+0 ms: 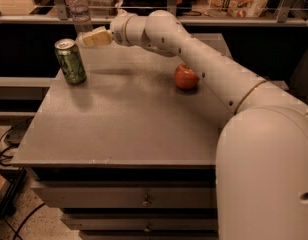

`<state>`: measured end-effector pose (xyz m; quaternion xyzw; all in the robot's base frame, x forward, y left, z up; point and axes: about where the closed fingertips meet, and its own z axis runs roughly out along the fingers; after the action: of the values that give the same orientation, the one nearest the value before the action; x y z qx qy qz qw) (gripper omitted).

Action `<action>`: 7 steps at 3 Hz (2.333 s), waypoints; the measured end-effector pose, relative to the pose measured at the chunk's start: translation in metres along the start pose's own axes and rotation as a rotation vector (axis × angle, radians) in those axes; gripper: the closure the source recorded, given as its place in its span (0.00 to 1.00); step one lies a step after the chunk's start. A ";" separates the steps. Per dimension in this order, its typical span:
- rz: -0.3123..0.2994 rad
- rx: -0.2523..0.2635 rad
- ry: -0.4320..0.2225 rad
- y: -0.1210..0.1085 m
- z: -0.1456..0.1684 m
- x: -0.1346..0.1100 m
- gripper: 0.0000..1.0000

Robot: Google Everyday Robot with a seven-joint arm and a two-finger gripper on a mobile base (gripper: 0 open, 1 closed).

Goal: Knock water bottle over

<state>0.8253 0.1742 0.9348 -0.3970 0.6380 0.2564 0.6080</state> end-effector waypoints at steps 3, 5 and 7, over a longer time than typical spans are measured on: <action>-0.009 0.007 -0.027 0.007 0.054 -0.008 0.00; -0.020 0.041 -0.010 0.007 0.075 -0.010 0.00; 0.003 0.062 -0.004 0.001 0.094 -0.006 0.00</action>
Offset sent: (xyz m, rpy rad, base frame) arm 0.0304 0.0489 0.0006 0.0372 -0.0228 0.0095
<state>0.8779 0.2517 0.9281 -0.3767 0.6450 0.2381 0.6208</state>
